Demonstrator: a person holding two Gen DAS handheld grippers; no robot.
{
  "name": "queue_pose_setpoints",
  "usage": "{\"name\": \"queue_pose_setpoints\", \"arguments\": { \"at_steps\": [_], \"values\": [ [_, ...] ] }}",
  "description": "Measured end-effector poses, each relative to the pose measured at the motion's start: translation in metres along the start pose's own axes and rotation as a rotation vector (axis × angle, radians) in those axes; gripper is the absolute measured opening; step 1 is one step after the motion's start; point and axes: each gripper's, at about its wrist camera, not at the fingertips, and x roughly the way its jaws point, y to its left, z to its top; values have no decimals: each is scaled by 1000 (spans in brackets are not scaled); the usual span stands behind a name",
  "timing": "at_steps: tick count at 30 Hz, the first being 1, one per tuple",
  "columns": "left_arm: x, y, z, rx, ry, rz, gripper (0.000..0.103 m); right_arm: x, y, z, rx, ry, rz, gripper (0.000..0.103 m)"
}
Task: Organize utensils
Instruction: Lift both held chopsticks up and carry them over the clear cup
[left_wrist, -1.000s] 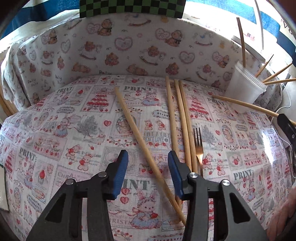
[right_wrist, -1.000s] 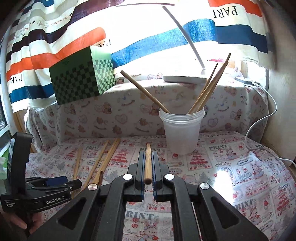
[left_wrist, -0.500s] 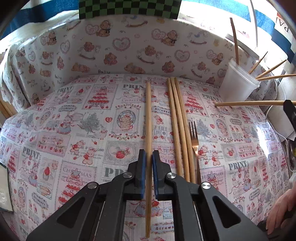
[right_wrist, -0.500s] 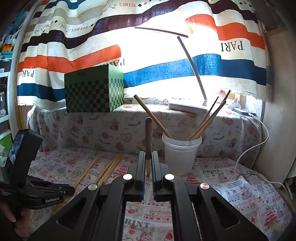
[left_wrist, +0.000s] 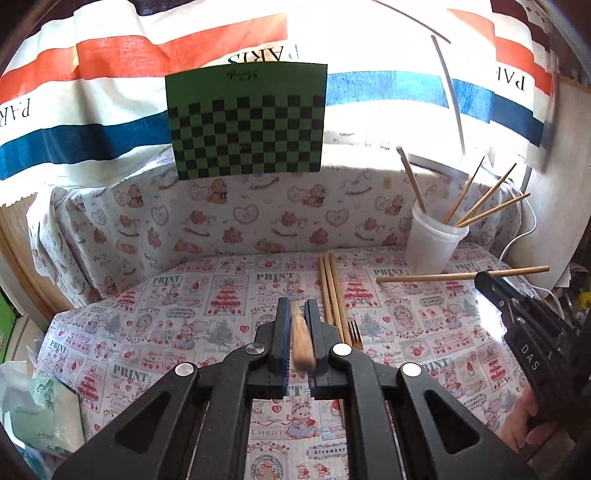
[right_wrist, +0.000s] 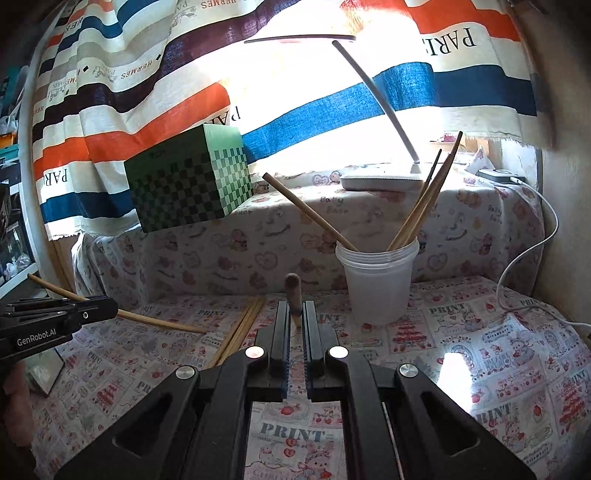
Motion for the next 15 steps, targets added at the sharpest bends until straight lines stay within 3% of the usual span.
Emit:
{"name": "queue_pose_setpoints", "arguments": {
  "at_steps": [8, 15],
  "values": [
    [-34, 1, 14, -16, -92, -11, 6, -7, -23, 9, 128, -3, 67, 7],
    [-37, 3, 14, -25, -85, -17, 6, -21, -16, 12, 70, -78, 34, 7]
  ]
}}
